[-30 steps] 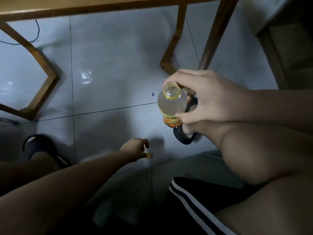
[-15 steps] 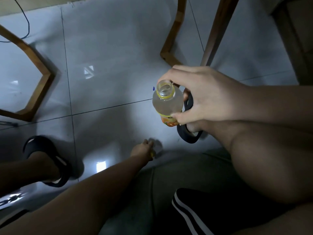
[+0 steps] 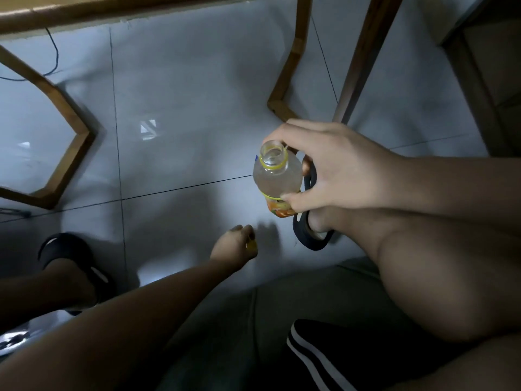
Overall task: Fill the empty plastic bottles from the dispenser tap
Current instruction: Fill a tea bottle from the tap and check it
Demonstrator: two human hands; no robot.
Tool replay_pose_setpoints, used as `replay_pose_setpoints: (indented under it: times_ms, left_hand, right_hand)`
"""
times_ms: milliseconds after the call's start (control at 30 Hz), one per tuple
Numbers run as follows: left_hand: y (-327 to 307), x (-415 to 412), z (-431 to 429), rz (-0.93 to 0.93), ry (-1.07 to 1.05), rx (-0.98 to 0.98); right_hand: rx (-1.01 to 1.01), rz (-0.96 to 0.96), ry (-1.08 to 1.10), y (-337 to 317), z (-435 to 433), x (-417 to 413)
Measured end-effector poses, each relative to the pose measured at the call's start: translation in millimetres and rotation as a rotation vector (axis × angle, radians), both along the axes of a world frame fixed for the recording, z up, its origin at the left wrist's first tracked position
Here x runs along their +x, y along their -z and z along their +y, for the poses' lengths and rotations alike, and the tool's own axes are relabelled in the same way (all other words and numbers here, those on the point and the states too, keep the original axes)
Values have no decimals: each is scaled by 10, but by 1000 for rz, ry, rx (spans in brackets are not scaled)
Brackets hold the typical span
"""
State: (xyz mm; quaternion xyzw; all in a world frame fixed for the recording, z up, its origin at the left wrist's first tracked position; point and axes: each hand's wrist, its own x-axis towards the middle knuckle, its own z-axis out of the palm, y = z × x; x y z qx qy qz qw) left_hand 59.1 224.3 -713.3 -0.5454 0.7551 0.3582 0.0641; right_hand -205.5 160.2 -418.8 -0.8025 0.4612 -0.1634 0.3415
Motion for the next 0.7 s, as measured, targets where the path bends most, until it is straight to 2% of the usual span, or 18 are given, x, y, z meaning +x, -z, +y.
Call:
replay_pose_setpoints:
  times_ms: [333,700]
  left_hand:
    - [-1972,376,-327,395,-34,-190]
    - [-3911,1233,-120,665,-190,-393]
  right_hand:
    - [-57,-15,-56,-641,135,361]
    - [-150,-36,3,-1300,505,1179]
